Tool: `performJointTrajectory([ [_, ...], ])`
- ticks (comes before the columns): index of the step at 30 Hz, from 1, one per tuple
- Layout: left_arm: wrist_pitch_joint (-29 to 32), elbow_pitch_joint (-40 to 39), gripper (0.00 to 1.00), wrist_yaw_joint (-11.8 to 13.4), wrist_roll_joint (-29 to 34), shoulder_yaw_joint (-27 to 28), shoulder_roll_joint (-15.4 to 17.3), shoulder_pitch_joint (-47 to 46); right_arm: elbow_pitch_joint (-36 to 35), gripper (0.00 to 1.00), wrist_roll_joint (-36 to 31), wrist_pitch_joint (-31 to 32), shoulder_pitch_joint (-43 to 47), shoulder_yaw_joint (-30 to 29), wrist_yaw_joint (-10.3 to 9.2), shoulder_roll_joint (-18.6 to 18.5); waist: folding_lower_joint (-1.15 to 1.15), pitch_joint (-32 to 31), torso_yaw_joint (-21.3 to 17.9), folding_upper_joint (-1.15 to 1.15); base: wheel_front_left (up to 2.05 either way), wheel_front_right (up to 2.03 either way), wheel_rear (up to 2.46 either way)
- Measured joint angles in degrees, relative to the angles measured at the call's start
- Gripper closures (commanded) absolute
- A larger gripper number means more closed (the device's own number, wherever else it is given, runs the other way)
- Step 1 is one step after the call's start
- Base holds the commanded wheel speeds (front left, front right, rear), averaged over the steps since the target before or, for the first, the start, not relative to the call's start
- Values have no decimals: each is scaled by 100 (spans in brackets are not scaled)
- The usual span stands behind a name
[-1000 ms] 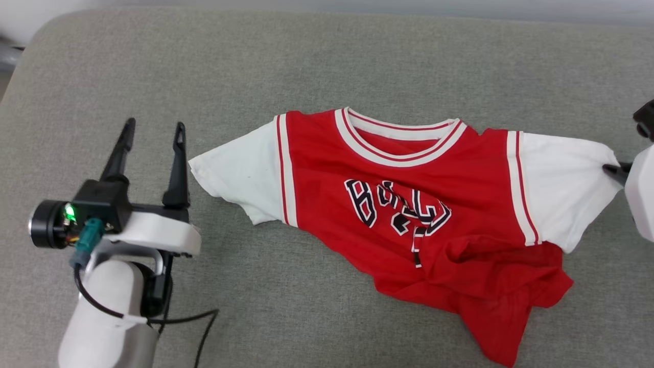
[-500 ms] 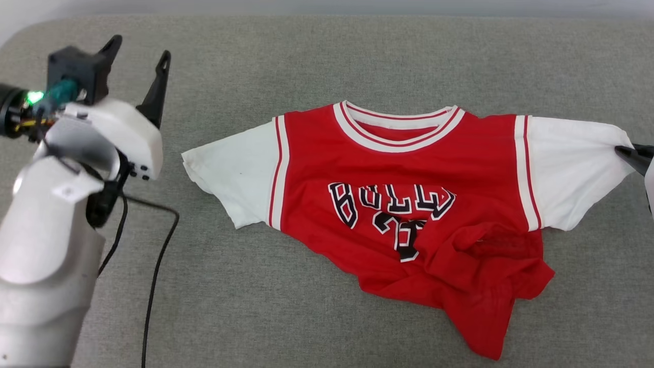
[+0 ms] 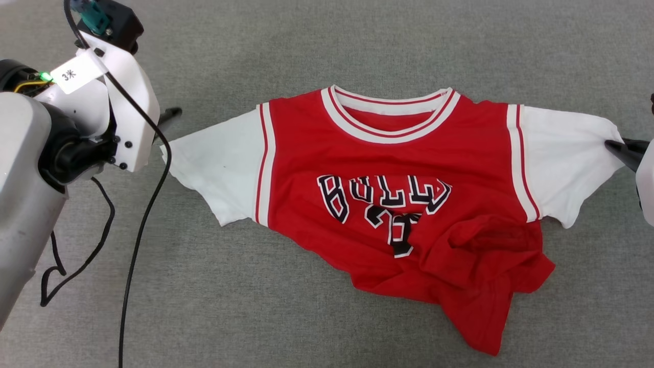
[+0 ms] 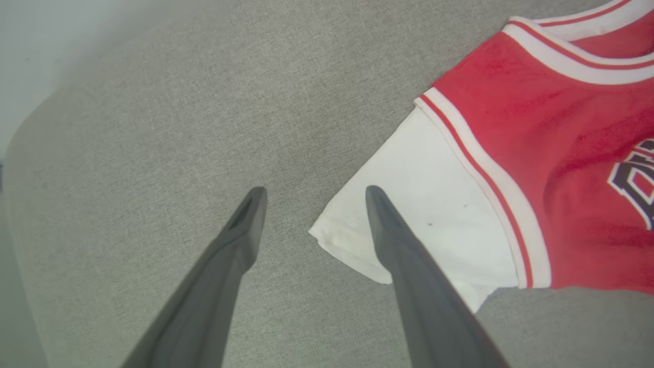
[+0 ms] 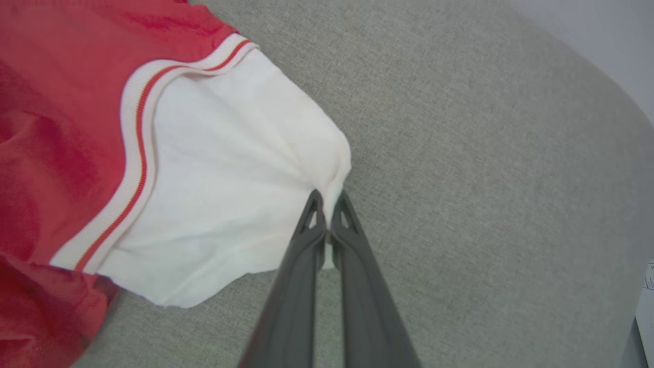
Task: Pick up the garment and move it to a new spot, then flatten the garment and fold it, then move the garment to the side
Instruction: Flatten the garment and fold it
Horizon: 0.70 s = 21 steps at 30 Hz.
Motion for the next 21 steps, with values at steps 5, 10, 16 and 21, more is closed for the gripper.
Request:
performJointTrajectory([
  [5, 654, 231, 0, 0, -366, -404, 145, -254, -51, 100, -33, 13, -58, -5, 0, 26, 0, 174, -65, 0, 0, 0, 0],
  [10, 905, 520, 0, 0, -453, -753, 247, -386, -122, 100, -52, 16, -160, 7, 0, 59, 0, 353, -173, 0, 0, 0, 0],
  [16, 918, 761, 0, 0, -586, -1131, 263, -377, -157, 100, -90, -10, -226, 56, 0, 113, 0, 550, -315, 0, 0, 0, 0],
  [21, 895, 918, 0, 0, -627, -1435, 282, -418, -166, 100, -89, -36, -257, 112, 0, 177, -1, 644, -369, 0, 0, 0, 0],
])
